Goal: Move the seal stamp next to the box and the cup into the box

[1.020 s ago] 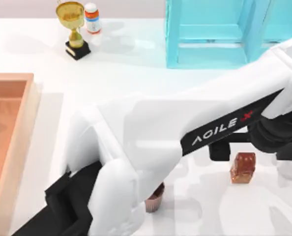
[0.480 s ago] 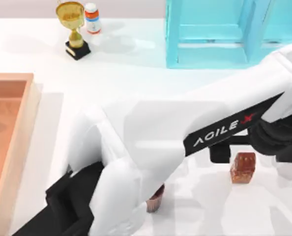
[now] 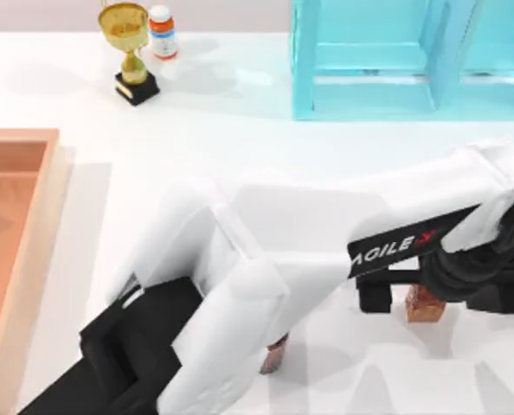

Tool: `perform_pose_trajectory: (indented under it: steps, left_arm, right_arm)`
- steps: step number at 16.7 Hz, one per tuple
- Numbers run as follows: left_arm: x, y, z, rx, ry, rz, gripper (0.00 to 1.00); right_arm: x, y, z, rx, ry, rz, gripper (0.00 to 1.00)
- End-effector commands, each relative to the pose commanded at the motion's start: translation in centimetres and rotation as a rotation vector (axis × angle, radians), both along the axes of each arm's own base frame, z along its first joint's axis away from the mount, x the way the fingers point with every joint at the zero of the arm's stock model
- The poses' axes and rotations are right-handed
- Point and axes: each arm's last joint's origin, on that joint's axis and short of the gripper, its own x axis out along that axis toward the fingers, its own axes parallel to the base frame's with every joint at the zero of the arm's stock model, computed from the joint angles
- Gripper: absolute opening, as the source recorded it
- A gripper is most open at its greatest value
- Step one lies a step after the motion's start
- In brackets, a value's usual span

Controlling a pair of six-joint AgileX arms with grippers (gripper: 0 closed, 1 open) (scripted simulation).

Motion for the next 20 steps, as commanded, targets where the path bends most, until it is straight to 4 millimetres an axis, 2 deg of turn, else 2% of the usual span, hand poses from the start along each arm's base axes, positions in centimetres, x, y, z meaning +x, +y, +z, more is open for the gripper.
perform_pose_trajectory:
  steps: [4,17,20]
  left_arm:
    - [0.01,0.01,-0.05,0.0,0.0,0.0,1.0]
    - [0.01,0.01,-0.05,0.0,0.0,0.0,0.02]
    - [0.01,0.01,-0.05,0.0,0.0,0.0,0.0]
  right_arm:
    - [0.0,0.0,0.0,0.0,0.0,0.0,1.0]
    - [0.0,0.0,0.0,0.0,0.0,0.0,1.0]
    - [0.0,0.0,0.0,0.0,0.0,0.0,1.0]
